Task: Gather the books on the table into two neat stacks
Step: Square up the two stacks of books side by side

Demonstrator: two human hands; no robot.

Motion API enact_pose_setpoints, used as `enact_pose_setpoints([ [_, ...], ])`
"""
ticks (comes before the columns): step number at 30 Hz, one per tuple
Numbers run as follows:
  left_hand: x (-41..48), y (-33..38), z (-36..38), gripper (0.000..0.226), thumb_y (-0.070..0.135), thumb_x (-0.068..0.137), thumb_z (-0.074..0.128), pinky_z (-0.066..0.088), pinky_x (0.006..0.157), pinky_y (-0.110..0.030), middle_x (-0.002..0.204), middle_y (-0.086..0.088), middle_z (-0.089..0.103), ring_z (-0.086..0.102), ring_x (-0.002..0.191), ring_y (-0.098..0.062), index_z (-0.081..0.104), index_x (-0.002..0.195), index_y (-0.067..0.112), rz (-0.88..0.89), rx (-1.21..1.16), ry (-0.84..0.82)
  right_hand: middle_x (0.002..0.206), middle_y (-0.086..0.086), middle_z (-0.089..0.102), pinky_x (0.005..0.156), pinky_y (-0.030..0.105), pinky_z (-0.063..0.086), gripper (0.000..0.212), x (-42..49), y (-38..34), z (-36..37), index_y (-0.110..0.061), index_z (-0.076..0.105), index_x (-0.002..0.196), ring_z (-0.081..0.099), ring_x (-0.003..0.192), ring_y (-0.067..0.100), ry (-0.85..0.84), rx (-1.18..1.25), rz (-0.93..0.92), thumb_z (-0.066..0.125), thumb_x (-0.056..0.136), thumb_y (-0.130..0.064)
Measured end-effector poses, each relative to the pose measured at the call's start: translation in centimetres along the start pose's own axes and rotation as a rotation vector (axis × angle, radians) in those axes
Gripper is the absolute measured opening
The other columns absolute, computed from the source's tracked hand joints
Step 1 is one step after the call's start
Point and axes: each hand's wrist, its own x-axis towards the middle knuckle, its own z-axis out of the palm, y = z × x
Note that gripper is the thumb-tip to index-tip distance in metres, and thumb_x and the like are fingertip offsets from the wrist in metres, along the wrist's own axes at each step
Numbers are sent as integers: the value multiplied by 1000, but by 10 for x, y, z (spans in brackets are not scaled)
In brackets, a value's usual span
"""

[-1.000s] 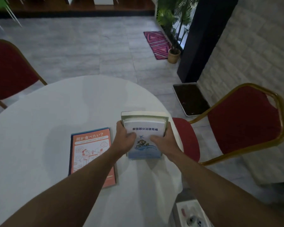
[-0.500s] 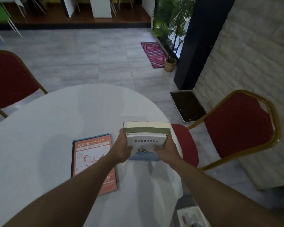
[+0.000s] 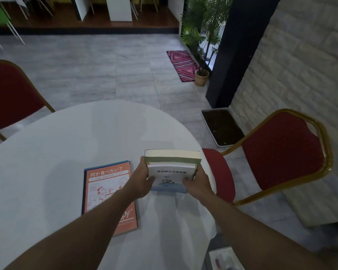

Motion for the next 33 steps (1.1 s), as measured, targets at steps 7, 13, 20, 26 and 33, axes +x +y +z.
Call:
enact_pose_setpoints([
  [7,-8,0,4,55,1,88,61,50,97,-25,128,3,52,49,119,-14,37,135,16,-33,-7,5,99,-22,60,59,4,43,52,-5,7,2,-36,49,120,57,89,-1,-34,-63,10,60,82,-2],
  [13,-7,6,0,59,0,87,61,52,102,-35,130,-3,51,50,121,-18,35,138,14,-28,13,5,101,-16,65,72,18,48,55,-1,1,1,-35,53,119,61,93,6,-34,-61,32,55,78,2],
  [20,-16,8,3,53,2,89,59,52,101,-35,125,3,51,51,122,-18,36,135,16,-39,-11,2,98,-26,59,60,5,43,54,-9,7,1,-40,48,116,55,88,-10,-40,-70,16,57,80,-2],
  [26,-11,17,0,59,-5,85,58,52,96,-31,127,-3,51,51,119,-18,36,137,14,-107,-18,1,111,-9,68,91,39,56,56,-1,-4,-7,-33,52,125,64,106,14,-130,-36,58,59,76,-6],
  [33,-2,24,3,36,2,87,53,55,88,-26,113,1,63,62,106,-20,49,119,18,-296,-109,-27,108,-2,64,94,44,54,52,8,1,-13,-25,38,127,64,100,19,-184,-41,208,65,83,-21],
])
